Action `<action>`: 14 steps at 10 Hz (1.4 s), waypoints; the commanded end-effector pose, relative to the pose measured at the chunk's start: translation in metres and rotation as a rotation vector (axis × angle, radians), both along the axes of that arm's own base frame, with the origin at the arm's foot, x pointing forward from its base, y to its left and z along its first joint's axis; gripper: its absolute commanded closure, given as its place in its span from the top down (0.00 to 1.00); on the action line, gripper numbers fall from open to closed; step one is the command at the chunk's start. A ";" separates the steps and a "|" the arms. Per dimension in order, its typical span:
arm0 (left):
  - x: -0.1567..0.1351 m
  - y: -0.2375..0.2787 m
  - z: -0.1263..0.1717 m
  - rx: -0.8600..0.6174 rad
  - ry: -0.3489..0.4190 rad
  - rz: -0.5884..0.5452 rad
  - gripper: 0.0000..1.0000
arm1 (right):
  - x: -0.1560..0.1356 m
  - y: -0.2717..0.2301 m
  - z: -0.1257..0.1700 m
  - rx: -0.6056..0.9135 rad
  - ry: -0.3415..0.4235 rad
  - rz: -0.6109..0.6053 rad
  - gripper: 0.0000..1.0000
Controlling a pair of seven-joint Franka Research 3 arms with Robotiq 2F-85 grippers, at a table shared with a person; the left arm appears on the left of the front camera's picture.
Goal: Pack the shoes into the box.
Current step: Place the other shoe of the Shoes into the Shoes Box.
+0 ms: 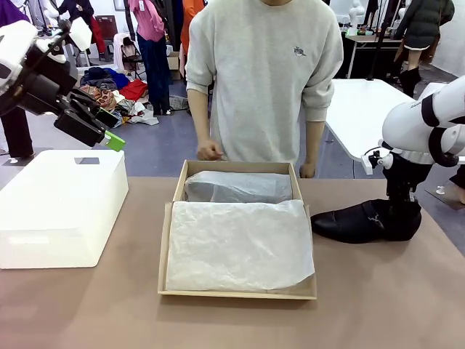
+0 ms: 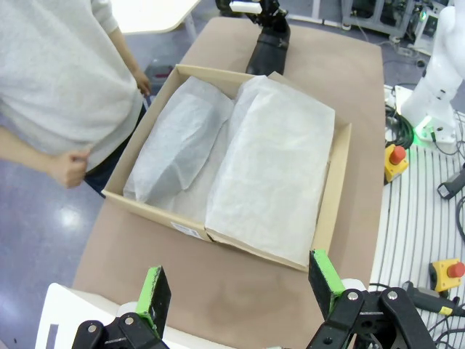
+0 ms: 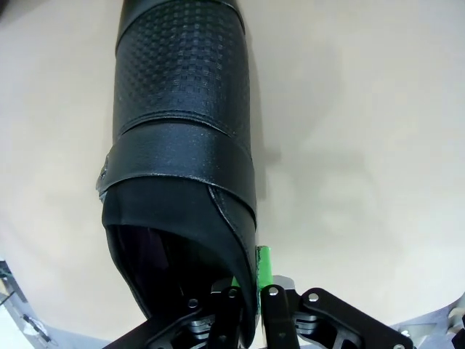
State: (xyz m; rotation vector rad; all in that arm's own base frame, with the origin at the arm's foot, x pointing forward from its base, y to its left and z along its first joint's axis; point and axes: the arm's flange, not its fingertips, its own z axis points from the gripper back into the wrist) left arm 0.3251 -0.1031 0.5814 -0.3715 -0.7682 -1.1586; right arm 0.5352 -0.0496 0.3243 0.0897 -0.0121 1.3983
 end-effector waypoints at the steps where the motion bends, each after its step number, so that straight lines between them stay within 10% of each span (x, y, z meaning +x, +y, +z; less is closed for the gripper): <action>1: 0.001 0.001 0.000 -0.009 -0.004 -0.021 1.00 | 0.011 -0.003 0.019 0.031 0.034 -0.068 0.00; 8: 0.001 0.001 0.000 -0.009 -0.004 -0.021 1.00 | 0.026 0.001 0.138 0.074 0.184 -0.444 0.00; 13: 0.001 0.001 0.000 -0.009 -0.004 -0.021 1.00 | 0.009 0.010 0.159 0.044 0.027 -0.532 0.00; 14: 0.001 0.001 0.000 -0.009 -0.004 -0.021 1.00 | 0.021 0.006 0.158 0.049 0.138 -0.519 0.00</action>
